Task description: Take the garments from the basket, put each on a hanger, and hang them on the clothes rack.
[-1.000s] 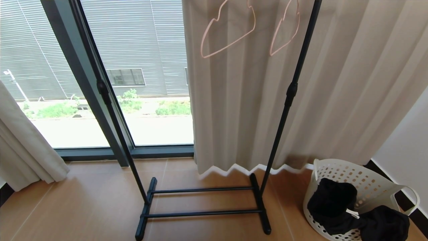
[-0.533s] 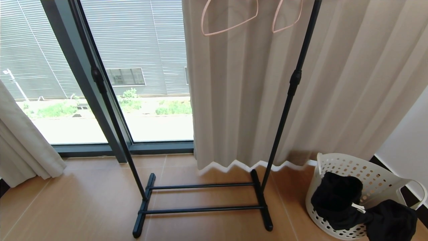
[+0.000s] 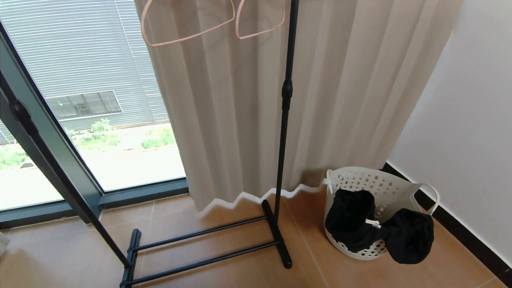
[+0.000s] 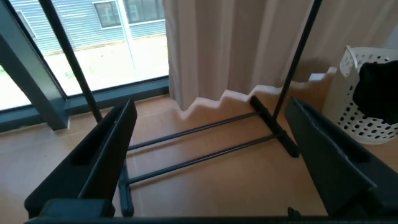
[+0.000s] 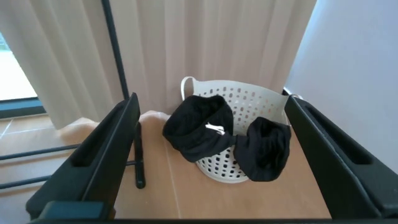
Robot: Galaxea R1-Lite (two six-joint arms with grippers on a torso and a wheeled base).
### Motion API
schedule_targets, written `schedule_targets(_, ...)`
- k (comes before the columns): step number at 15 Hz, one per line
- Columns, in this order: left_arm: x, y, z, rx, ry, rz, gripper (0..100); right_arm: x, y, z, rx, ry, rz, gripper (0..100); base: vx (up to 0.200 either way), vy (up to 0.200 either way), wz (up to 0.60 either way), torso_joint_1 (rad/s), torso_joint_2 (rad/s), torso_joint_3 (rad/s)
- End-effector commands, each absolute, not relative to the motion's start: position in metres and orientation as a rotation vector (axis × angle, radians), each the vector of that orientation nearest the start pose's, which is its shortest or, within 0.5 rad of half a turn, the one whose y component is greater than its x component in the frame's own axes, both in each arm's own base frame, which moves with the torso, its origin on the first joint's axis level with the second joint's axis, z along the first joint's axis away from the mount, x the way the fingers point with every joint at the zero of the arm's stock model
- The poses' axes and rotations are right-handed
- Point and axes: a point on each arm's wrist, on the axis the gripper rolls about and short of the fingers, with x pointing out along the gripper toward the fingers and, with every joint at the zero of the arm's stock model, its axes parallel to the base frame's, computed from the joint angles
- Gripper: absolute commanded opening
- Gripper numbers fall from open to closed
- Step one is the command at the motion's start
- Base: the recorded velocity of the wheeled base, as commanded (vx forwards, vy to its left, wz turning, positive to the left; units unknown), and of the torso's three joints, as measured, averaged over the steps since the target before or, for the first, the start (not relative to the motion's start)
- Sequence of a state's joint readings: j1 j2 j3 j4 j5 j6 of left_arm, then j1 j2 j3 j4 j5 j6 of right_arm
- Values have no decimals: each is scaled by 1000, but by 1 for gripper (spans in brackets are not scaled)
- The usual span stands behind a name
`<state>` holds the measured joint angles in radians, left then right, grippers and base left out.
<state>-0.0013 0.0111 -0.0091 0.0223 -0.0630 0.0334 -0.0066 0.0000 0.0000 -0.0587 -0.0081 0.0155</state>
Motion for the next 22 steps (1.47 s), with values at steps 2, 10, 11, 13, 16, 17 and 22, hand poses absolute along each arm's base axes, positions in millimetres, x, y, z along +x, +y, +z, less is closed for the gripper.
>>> schedule_targets(2, -23, -1, 76, 33, 23, -65, 100, -23, 0, 82, 15, -60, -13, 100, 0, -200, 0, 2, 2, 5)
schedule_targets(10, -23, -1, 76, 28, 22, -62, 100, -23, 0, 82, 15, -60, -15, 100, 75, -25, -225, 0, 2, 5)
schedule_targets(11, -23, -1, 76, 30, 22, -62, 100, -23, 0, 82, 15, -60, -15, 100, 0, 0, 0, 0, 0, 0)
schedule_targets(13, -23, -1, 76, 30, 24, -62, 100, -23, 0, 82, 15, -60, -15, 100, 0, 0, 0, 0, 0, 0)
schedule_targets(16, -23, -1, 76, 28, 24, -62, 100, -23, 0, 82, 15, -60, -13, 100, 0, 0, 0, 2, 2, -63)
schedule_targets(17, -23, -1, 76, 28, 24, -62, 100, -23, 0, 82, 15, -60, -15, 100, 0, 0, 0, 2, 2, -163)
schedule_targets(22, -23, -1, 76, 30, 24, -62, 100, -23, 0, 82, 15, -60, -15, 100, 0, 0, 0, 2, 4, -187)
